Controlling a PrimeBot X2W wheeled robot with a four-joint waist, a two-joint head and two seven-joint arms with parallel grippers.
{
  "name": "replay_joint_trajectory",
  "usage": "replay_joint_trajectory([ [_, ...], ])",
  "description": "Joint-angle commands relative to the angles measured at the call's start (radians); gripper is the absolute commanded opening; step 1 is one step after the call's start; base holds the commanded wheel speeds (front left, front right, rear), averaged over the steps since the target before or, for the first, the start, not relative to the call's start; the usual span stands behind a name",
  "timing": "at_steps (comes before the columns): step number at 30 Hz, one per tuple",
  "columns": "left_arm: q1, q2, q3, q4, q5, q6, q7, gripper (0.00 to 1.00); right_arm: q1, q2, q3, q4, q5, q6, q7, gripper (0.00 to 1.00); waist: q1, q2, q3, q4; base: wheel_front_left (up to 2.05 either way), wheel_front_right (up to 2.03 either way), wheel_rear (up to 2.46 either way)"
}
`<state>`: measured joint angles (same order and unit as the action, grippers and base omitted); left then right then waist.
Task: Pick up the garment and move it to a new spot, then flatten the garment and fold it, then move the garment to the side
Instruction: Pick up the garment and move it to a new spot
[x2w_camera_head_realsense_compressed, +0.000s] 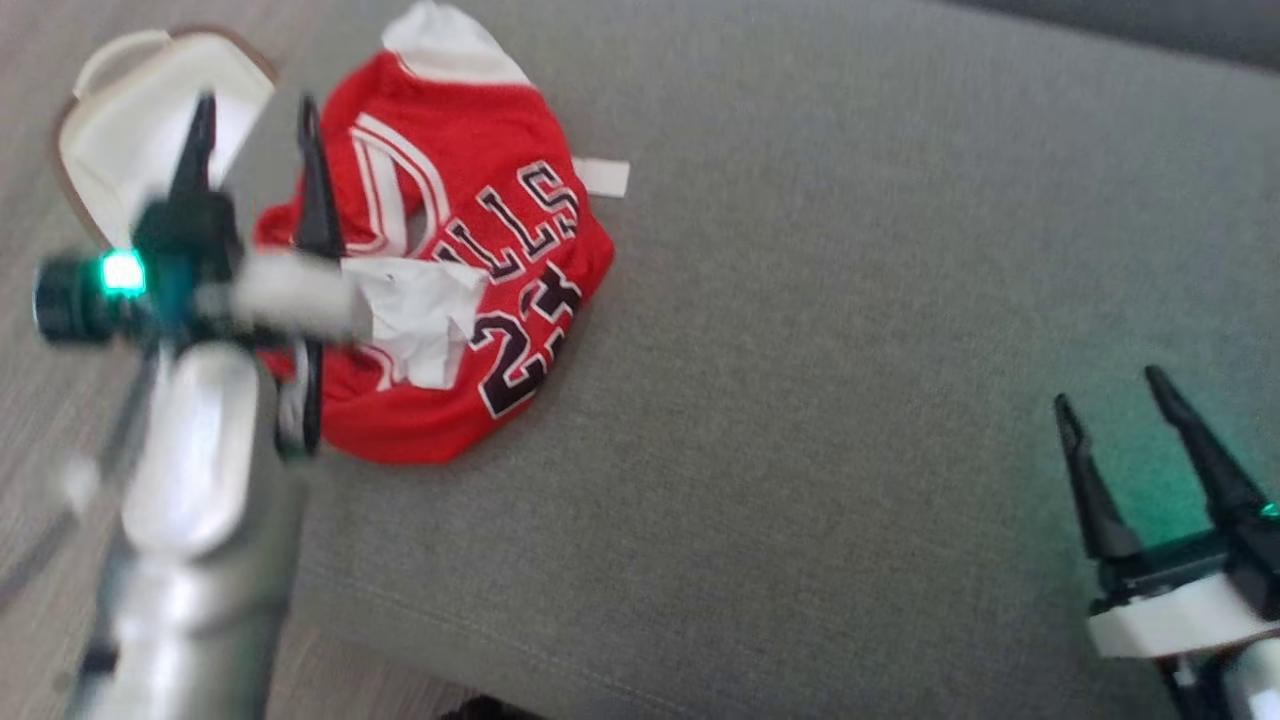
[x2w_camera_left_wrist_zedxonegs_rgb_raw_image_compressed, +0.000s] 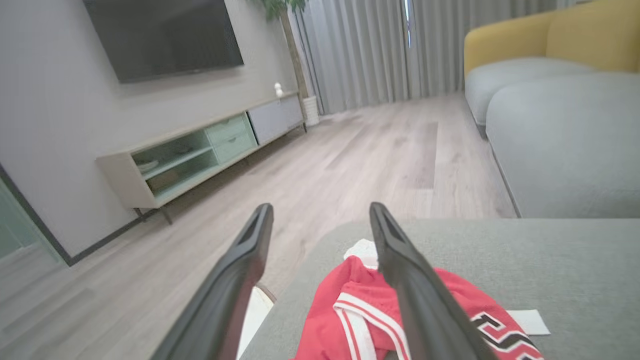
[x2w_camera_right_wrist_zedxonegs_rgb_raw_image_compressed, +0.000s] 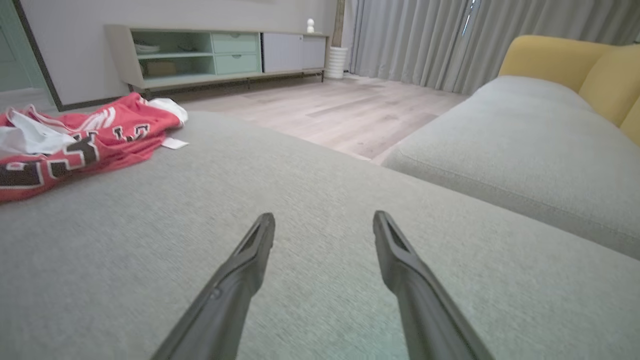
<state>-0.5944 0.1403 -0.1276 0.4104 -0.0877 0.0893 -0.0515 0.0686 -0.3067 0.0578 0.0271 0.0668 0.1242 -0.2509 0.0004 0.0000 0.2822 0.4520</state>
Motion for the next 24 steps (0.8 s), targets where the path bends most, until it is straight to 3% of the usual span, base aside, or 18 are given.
replay_joint_trajectory([
  [1,-0.073,0.029,0.039,0.028,-0.011,-0.006,0.044,1.00,-0.023,-0.038,0.011,-0.042,-0.005,0.007,-0.011,1.00,-0.0004,0.0000,0.094,-0.025,0.00,0.00,0.00],
  [5,-0.232,0.050,0.040,0.255,-0.024,-0.025,0.173,1.00,-0.030,-0.085,0.006,-0.079,0.000,0.007,-0.011,1.00,-0.0004,0.0000,0.155,-0.047,0.00,0.00,0.00],
  [10,-0.326,0.057,0.065,0.496,-0.063,-0.035,0.233,1.00,-0.040,-0.113,0.017,-0.106,0.005,0.007,-0.011,1.00,-0.0004,0.0000,0.201,-0.084,0.00,0.00,0.00],
  [15,-0.336,0.057,0.097,0.660,-0.128,-0.098,0.264,1.00,-0.048,-0.111,0.027,-0.119,0.029,0.007,-0.011,1.00,-0.0004,0.0000,0.216,-0.118,0.00,0.00,0.00],
  [16,-0.336,0.063,0.096,0.681,-0.129,-0.103,0.262,0.15,-0.047,-0.110,0.026,-0.119,0.031,0.007,-0.011,1.00,-0.0004,0.0000,0.218,-0.121,0.00,0.00,0.00],
  [17,-0.338,0.068,0.095,0.696,-0.130,-0.106,0.249,0.00,-0.046,-0.108,0.025,-0.120,0.032,0.007,-0.011,1.00,-0.0004,0.0000,0.219,-0.124,0.00,0.00,0.00],
  [24,-0.380,0.120,0.070,0.703,-0.089,-0.075,0.043,0.00,-0.051,-0.085,0.038,-0.105,0.027,0.007,-0.011,1.00,-0.0004,0.0000,0.183,-0.133,0.00,0.00,0.00],
])
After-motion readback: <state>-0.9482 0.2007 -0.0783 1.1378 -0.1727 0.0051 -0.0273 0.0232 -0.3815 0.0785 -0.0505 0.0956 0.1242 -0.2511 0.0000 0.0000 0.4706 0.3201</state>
